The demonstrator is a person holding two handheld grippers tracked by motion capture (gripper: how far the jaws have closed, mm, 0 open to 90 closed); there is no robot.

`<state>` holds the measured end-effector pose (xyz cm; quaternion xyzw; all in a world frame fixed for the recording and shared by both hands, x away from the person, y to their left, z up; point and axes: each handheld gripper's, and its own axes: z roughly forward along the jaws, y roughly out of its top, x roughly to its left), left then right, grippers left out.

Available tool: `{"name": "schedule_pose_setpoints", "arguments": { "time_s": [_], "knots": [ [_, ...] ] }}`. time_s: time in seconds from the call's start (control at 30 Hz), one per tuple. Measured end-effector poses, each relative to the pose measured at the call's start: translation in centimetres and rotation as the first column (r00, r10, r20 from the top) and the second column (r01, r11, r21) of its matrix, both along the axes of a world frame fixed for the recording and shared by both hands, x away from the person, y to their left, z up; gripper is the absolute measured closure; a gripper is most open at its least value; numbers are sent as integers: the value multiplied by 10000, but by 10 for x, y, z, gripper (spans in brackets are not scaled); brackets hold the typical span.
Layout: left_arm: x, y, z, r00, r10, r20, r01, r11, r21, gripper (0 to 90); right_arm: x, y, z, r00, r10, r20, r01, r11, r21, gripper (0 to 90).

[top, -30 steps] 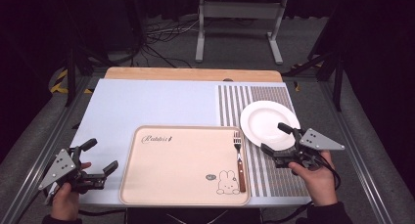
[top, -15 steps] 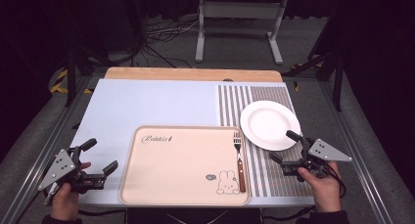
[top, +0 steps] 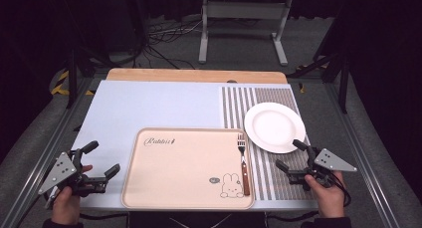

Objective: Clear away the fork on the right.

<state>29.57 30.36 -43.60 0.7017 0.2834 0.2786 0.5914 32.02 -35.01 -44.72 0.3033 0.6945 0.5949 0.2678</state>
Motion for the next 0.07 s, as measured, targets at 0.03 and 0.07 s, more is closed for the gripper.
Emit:
{"name": "schedule_pose_setpoints", "arguments": {
  "time_s": [0.03, 0.07],
  "knots": [
    [0, 0, 0, 10000, 1, 3, -1, 10000, 2, 0, 0, 0, 0, 10000, -20, -2, 20, 10000, -23, 27],
    [0, 0, 0, 10000, 3, 6, -3, 10000, 1, 0, 0, 0, 0, 10000, -20, -26, 19, 10000, -34, 27]
  ]
}}
